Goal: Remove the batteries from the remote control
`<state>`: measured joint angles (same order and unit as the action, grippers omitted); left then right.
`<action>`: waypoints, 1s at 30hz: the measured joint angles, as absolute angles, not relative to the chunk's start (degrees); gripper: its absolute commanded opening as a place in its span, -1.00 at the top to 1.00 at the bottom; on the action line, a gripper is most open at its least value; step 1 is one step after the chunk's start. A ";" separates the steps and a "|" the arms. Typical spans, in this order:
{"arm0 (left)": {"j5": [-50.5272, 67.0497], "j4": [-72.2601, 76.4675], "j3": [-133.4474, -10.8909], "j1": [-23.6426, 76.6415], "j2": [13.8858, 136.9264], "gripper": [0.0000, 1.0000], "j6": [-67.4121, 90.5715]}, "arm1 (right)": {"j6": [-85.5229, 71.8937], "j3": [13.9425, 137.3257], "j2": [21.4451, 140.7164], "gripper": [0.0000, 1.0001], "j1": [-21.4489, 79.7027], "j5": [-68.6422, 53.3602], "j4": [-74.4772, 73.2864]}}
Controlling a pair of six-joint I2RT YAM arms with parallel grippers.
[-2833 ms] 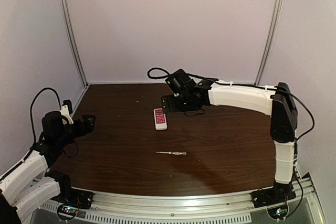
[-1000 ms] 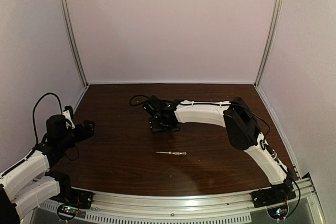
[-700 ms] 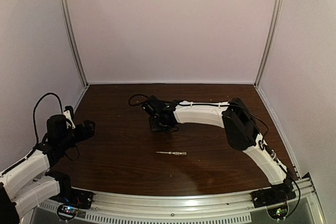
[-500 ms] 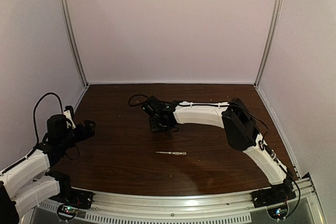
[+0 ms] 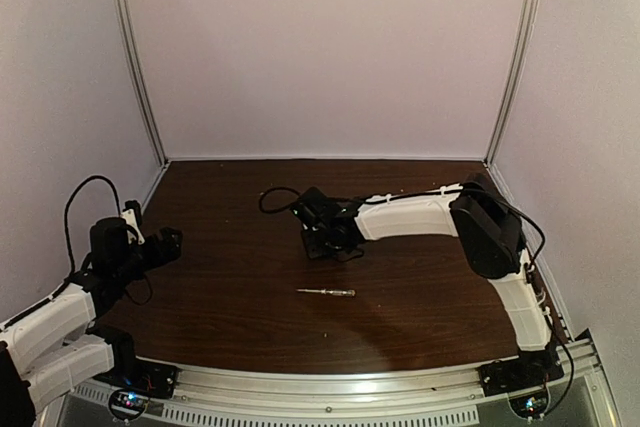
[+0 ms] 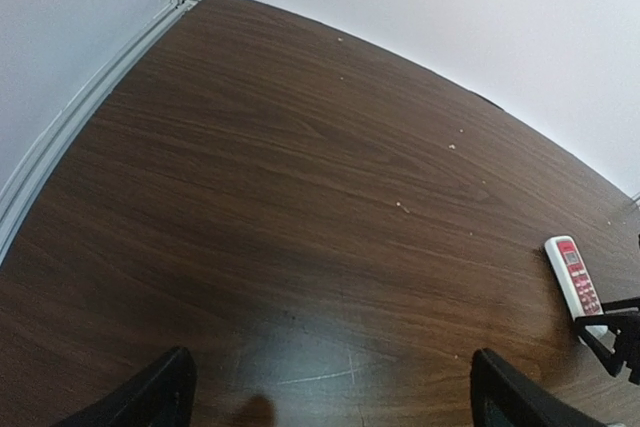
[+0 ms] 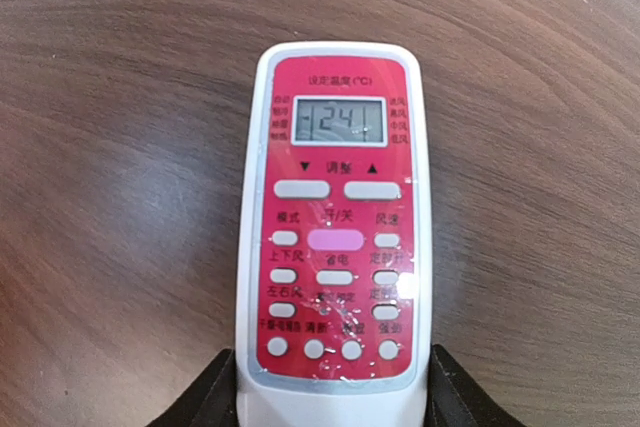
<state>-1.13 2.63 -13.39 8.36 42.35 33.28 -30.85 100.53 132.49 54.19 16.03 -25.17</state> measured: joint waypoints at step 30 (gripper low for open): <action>7.01 16.97 -20.56 8.36 60.40 -0.95 31.66 | -25.82 68.49 100.18 0.18 45.12 -12.78 -6.59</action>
<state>7.01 16.97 -20.56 8.36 60.40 31.66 -25.82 68.49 100.18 45.12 -12.78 -6.59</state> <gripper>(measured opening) 0.974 0.573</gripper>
